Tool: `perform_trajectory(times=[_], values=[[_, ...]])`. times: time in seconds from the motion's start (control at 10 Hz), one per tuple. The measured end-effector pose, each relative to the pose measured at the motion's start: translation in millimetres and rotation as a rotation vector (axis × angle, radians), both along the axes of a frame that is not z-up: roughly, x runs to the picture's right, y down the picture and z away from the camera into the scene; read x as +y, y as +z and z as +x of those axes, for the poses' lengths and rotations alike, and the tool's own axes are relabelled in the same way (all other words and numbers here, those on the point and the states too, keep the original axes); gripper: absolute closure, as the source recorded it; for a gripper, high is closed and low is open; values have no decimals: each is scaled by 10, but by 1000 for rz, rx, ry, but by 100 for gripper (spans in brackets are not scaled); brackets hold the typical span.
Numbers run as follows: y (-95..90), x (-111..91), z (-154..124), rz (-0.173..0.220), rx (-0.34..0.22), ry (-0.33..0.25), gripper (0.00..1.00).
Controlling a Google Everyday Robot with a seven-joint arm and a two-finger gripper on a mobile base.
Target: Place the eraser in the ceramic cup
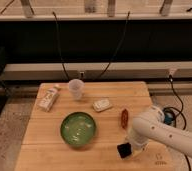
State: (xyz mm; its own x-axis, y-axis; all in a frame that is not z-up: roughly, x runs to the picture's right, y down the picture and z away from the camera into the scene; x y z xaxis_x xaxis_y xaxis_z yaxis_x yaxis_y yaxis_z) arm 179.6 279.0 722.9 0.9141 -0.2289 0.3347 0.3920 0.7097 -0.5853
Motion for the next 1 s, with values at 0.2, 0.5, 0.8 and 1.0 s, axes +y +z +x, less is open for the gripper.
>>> perform_trajectory(times=[0.2, 0.5, 0.8, 1.0], values=[[55, -348, -34, 13, -10, 28, 99], [180, -788, -125, 31, -17, 53, 99], [378, -1226, -285, 43, -11, 65, 99], [509, -1479, -377, 47, 1, 63, 99]])
